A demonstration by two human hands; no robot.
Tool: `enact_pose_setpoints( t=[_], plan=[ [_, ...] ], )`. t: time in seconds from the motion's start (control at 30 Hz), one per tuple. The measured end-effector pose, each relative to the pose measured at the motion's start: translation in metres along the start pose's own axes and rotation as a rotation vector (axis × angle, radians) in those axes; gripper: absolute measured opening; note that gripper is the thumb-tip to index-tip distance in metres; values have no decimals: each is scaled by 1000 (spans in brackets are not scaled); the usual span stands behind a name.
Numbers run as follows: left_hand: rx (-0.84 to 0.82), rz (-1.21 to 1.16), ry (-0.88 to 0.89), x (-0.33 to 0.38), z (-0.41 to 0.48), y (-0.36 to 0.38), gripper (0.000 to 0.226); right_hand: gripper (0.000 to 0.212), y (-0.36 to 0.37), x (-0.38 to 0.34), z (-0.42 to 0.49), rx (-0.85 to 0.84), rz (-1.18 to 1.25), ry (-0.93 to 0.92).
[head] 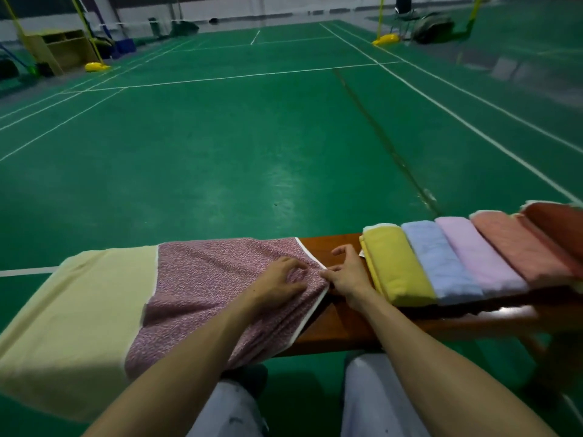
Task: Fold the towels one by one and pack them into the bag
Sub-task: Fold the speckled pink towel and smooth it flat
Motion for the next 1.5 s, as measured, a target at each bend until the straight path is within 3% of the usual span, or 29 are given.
enact_pose_setpoints(
  t=[0.4, 0.67, 1.03, 1.5],
  plan=[
    [-11, 17, 44, 27, 32, 22, 46, 42, -59, -1, 2, 139, -22, -11],
    [6, 95, 17, 16, 31, 17, 52, 54, -26, 11, -3, -34, 84, 49],
    [66, 110, 105, 34, 39, 9, 32, 55, -7, 7, -10, -181, 124, 15],
    [-159, 300, 140, 54, 43, 26, 26, 64, -4, 16, -20, -279, 160, -3]
  ],
)
Point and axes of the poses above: each hand's wrist, its own z-axis towards the middle knuckle, its own y-axis out of the palm, x = y × z, the point moved 9 cm from there along z, towards the middle knuckle, and after that the axes turned 10 degrees about -x, right-handed, at the moved point
